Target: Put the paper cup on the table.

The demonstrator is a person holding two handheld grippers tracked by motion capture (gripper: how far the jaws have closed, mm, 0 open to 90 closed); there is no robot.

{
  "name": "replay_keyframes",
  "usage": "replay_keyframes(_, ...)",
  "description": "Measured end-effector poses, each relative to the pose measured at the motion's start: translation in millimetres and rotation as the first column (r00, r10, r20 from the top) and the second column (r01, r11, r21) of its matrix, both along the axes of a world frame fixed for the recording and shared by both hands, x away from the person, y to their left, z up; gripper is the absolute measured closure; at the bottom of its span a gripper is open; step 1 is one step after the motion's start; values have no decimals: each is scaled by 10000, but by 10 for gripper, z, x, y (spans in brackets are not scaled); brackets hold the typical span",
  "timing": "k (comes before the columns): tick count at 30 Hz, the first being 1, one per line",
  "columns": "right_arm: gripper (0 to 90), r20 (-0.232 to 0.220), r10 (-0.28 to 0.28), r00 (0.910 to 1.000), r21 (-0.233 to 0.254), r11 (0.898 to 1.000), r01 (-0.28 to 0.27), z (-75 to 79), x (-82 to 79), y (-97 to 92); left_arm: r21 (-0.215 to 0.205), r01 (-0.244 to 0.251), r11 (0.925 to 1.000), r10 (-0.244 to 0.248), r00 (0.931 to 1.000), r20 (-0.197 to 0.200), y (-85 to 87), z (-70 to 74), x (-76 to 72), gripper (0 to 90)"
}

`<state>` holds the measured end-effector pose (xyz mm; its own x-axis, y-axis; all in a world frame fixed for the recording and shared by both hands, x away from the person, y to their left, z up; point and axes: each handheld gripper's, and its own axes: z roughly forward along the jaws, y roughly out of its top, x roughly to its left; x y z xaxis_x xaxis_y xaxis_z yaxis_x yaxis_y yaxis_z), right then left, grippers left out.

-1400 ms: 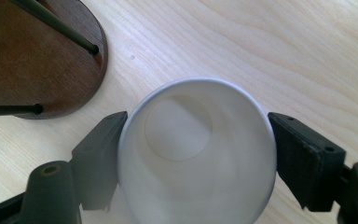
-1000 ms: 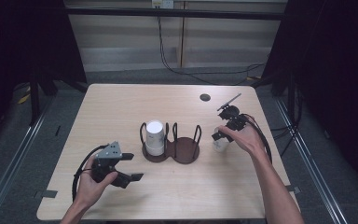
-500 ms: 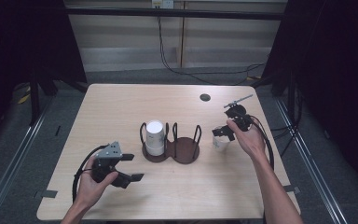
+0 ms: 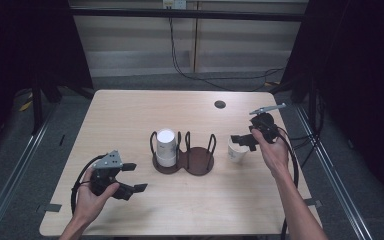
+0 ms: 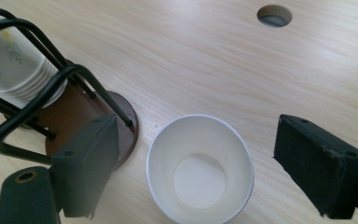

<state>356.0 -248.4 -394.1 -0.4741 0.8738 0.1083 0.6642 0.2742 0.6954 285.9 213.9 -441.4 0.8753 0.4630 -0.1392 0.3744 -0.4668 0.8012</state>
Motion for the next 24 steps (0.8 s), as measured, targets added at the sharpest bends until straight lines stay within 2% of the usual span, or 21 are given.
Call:
replay_keyframes(1,142,132,156,9998,474,9987,-162,-18,-108,-4,10,-8,10000,8,10000,22,13,-7,-4,169)
replay_keyframes(2,142,132,156,9998,474,9987,-162,-18,-108,-4,10,-8,10000,8,10000,22,13,-7,-4,169)
replay_keyframes(4,140,547,83,9985,474,9988,-109,-46,-204,4,89,-62,9999,62,10000,-39,10,-30,-5,169)
replay_keyframes(5,140,828,3,9966,627,9980,-55,-64,-273,4,-50,-99,9999,98,9998,-144,4,-45,0,169)
replay_keyframes(6,140,943,-41,9955,816,9967,-37,-79,-320,7,75,-106,9999,107,9998,-154,3,-47,4,169)
replay_keyframes(8,140,1126,18,9936,993,9950,-130,-105,-403,21,34,-207,9998,208,9996,-200,-15,-55,-2,169)
replay_keyframes(12,140,1688,-259,9853,1044,9945,83,-146,-550,41,65,-315,9995,315,9994,-140,-18,-60,-7,169)
replay_keyframes(15,140,2128,-343,9765,1404,9901,41,-216,-710,48,233,-358,9991,361,9993,-90,-30,-85,-30,182)
replay_keyframes(20,140,2433,-292,9695,1580,9874,-99,-285,-857,104,227,-591,9980,590,9983,12,-34,-89,-53,196)
replay_keyframes(21,140,2545,-251,9667,1531,9881,-146,-309,-899,126,230,-592,9980,592,9982,4,-32,-87,-49,196)
replay_keyframes(22,140,2565,-194,9664,1479,9888,-195,-328,-927,147,146,-590,9982,591,9982,-93,-30,-87,-41,196)
replay_keyframes(24,143,2538,-133,9672,1239,9921,-189,-363,-977,179,122,-732,9972,732,9973,-30,-29,-85,-38,196)
